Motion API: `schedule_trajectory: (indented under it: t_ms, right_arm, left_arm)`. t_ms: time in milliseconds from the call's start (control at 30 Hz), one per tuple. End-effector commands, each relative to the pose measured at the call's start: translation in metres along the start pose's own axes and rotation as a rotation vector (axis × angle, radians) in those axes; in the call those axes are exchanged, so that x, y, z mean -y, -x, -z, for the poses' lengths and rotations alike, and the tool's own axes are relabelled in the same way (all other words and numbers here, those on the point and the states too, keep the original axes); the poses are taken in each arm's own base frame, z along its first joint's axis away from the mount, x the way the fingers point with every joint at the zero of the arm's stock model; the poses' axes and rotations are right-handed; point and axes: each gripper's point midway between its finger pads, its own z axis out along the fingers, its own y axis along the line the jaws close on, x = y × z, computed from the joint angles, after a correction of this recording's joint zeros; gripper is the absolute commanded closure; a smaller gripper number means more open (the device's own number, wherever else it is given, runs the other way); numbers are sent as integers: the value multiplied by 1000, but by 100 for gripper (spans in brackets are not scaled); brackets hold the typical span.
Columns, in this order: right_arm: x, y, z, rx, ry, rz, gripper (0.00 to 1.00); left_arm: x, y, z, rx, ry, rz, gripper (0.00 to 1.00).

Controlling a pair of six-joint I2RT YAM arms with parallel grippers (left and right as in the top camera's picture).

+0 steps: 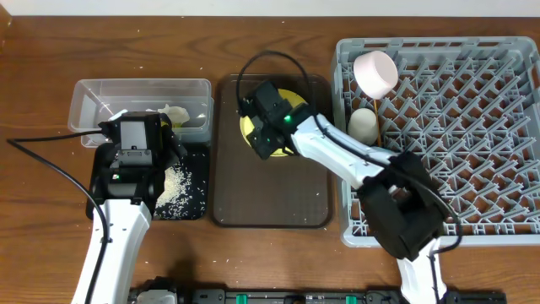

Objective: Sort waste into correct bins and load items into the dishwasher rack
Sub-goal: 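Move right gripper to yellow plate on brown tray and lower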

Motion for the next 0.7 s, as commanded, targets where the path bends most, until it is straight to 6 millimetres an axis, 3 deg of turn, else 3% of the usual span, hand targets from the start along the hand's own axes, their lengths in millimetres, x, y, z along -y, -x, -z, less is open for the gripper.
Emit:
schedule_trajectory:
  t_ms: [0, 333, 667]
  right_arm:
    - [-1, 0, -6, -10, -27, 6, 99]
    - [-34, -35, -4, -148, 59, 31, 99]
    - [-92, -56, 2, -221, 216, 89, 99]
  left_arm:
    - [-1, 6, 2, 16, 7, 15, 2]
    - [0, 6, 2, 16, 7, 15, 2]
    - [-1, 6, 2, 16, 7, 15, 2]
